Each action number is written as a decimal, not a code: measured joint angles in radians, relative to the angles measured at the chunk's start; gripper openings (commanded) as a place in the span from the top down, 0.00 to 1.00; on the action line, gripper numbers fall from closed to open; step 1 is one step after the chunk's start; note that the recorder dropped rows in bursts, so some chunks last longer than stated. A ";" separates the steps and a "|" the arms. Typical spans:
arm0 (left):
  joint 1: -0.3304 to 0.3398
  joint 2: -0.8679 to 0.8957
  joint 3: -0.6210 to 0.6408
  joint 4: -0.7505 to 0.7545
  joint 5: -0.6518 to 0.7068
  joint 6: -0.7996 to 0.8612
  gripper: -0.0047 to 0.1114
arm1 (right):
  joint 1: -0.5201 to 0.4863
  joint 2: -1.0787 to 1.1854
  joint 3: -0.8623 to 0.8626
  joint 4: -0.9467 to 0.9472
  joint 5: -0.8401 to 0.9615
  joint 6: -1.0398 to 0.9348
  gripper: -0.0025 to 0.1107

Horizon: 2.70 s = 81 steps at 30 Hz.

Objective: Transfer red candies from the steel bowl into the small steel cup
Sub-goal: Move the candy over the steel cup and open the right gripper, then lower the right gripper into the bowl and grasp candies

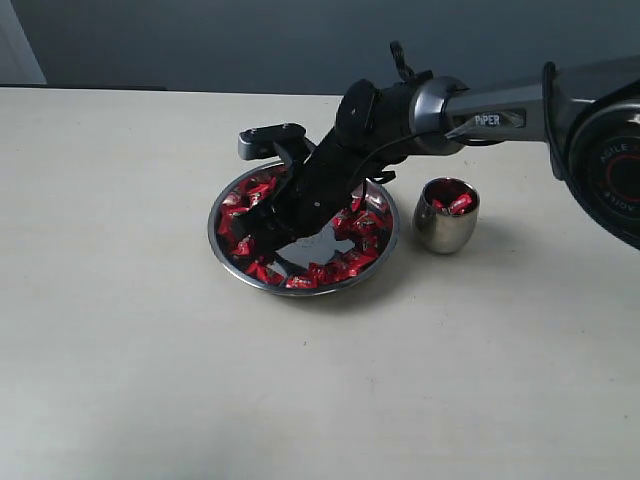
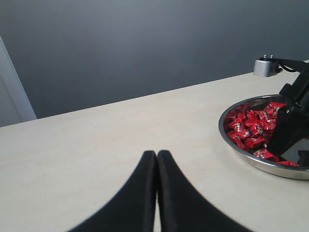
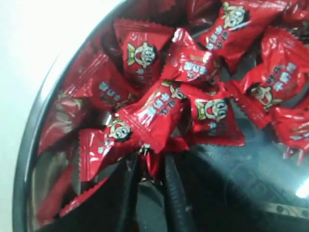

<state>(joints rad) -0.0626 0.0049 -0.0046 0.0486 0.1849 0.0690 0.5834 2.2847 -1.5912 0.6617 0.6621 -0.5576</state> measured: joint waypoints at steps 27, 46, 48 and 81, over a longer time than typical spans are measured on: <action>0.000 0.000 0.000 0.000 0.000 0.000 0.94 | -0.239 -0.345 0.000 -0.477 0.296 0.281 0.98; 0.000 0.000 0.000 0.000 0.000 0.000 0.94 | -0.334 -0.327 0.000 -0.494 0.477 0.288 0.95; 0.000 0.000 0.000 0.000 0.000 0.000 0.94 | -0.334 -0.317 0.000 -0.494 0.479 0.288 0.86; 0.000 0.000 0.000 0.000 0.000 0.000 0.94 | -0.003 -0.145 0.000 -0.151 0.060 0.149 0.61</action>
<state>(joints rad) -0.0626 0.0049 -0.0046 0.0486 0.1849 0.0690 0.5807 2.1402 -1.5912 0.5110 0.7218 -0.4082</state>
